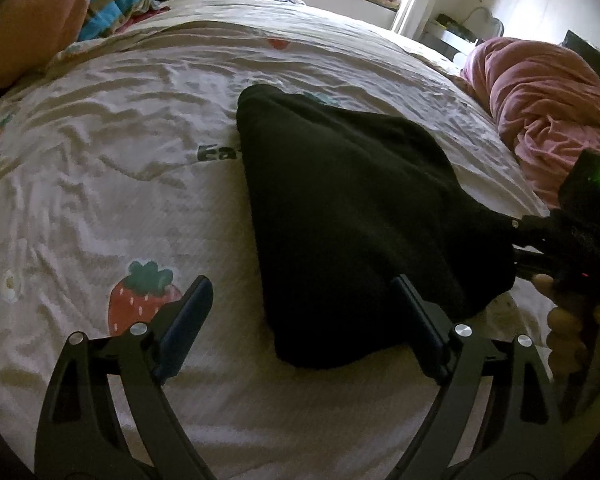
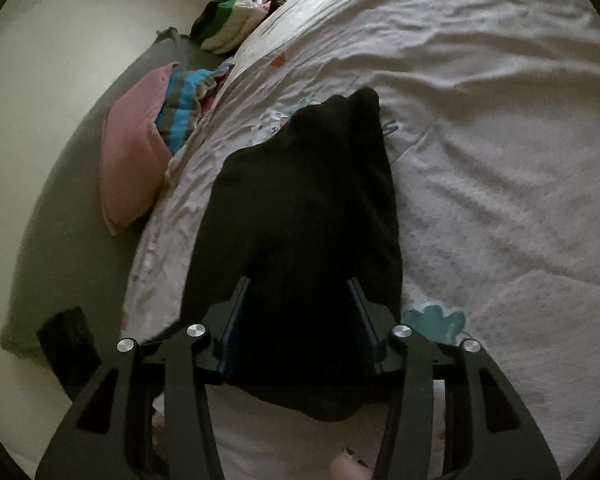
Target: Fold small clothes
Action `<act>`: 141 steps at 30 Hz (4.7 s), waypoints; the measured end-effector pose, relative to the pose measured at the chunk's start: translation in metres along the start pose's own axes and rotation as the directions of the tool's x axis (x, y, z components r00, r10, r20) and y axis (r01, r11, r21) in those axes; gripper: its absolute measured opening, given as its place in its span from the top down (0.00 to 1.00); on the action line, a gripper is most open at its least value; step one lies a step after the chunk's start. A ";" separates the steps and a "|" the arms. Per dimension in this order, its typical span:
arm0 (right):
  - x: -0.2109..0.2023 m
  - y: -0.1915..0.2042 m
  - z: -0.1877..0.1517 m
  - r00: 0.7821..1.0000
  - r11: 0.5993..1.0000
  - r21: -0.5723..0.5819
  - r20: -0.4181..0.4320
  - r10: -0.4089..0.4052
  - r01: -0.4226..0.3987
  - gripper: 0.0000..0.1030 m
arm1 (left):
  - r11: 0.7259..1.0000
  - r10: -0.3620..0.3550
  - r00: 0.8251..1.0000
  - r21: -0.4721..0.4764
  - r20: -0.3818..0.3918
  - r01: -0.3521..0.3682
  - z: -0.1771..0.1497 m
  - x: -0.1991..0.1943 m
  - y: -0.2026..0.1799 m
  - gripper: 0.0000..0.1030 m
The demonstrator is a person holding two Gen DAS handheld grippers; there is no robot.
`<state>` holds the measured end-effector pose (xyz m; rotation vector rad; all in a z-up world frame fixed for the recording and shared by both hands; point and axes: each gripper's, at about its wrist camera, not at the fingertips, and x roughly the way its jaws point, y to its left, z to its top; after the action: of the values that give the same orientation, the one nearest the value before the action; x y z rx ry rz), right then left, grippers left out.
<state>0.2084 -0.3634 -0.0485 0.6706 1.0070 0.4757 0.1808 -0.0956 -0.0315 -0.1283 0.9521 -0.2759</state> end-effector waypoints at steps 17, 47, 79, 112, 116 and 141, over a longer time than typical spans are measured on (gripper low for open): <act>-0.011 0.016 -0.024 0.966 0.946 -0.209 0.130 -0.223 0.247 0.81 | 0.997 -0.058 0.998 -0.055 -0.022 0.056 0.002 0.008 0.003 0.20; -0.036 0.039 -0.053 0.891 0.862 -0.276 0.293 -0.346 0.425 0.26 | 0.999 -0.027 0.999 -0.023 0.029 0.028 0.001 -0.015 0.000 0.20; -0.088 0.118 -0.134 0.788 0.758 -0.355 0.526 -0.322 0.547 0.04 | 0.997 0.036 0.976 0.062 0.217 -0.050 -0.043 -0.125 0.024 0.09; -0.062 0.100 -0.238 0.746 0.716 -0.296 0.481 -0.460 0.632 0.04 | 0.997 0.030 0.980 0.062 0.196 -0.043 -0.120 -0.135 0.050 0.09; -0.063 0.099 -0.241 0.748 0.716 -0.296 0.474 -0.464 0.632 0.04 | 0.996 0.030 0.979 0.073 0.202 -0.045 -0.122 -0.134 0.047 0.09; -0.058 0.099 -0.241 0.754 0.724 -0.287 0.458 -0.471 0.627 0.04 | 0.995 0.073 0.981 0.052 0.182 -0.083 -0.124 -0.132 0.054 0.09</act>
<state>-0.0376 -0.2610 -0.0312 0.0203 0.6726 0.0150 0.0168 -0.0045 -0.0117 -0.0604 0.7664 -0.2160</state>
